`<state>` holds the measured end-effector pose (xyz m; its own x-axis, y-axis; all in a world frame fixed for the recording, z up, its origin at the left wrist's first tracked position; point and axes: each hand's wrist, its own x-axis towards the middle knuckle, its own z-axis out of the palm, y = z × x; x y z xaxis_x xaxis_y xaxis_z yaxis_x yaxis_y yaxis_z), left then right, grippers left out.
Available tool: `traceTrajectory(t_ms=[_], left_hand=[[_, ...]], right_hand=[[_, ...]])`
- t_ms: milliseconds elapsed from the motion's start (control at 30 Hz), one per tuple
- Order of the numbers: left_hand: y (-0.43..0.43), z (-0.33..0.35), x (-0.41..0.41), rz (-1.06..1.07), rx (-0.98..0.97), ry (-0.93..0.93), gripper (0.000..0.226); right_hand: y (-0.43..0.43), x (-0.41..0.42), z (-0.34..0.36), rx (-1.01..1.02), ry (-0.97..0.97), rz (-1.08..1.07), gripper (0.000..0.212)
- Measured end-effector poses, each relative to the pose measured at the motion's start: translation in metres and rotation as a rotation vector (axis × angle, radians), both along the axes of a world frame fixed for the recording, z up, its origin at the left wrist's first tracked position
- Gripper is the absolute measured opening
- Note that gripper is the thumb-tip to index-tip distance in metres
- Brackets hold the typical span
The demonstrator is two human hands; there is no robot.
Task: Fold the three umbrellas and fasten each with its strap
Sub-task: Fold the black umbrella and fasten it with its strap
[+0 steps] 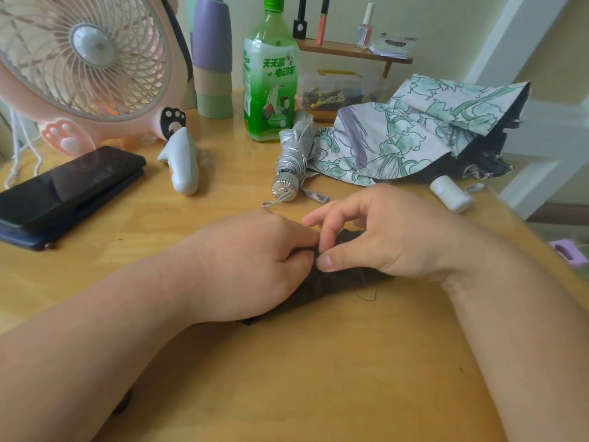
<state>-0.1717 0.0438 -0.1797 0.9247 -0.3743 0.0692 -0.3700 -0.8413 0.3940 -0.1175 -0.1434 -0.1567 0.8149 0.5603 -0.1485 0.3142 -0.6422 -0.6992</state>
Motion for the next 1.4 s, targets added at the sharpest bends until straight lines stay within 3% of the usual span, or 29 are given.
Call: traceTrajectory(t_ms=[200, 467, 533, 667, 867, 1067, 1400], left_hand=[[0.000, -0.003, -0.003, -0.014, 0.017, -0.064, 0.023], [0.000, -0.003, -0.003, -0.004, 0.034, -0.074, 0.032], [0.002, -0.001, -0.005, 0.014, 0.045, -0.080, 0.041], [0.010, 0.004, -0.007, 0.013, 0.163, -0.057, 0.085], [0.010, -0.003, 0.000, 0.007, 0.110, 0.040, 0.062], [0.008, -0.006, 0.000, -0.053, 0.108, 0.002, 0.046], [0.008, -0.002, -0.001, -0.039, 0.072, 0.010, 0.043]], right_hand=[[0.002, -0.001, 0.003, -0.010, 0.048, -0.100, 0.015], [0.000, -0.002, 0.001, -0.015, 0.023, -0.062, 0.014], [-0.003, -0.002, 0.001, -0.027, -0.002, -0.026, 0.013], [-0.007, -0.001, 0.000, -0.033, -0.009, 0.049, 0.023], [-0.010, 0.005, -0.005, 0.031, -0.009, 0.087, 0.018], [-0.006, 0.006, -0.008, 0.048, 0.066, 0.033, 0.038], [-0.006, 0.009, -0.008, 0.057, 0.165, 0.039, 0.022]])
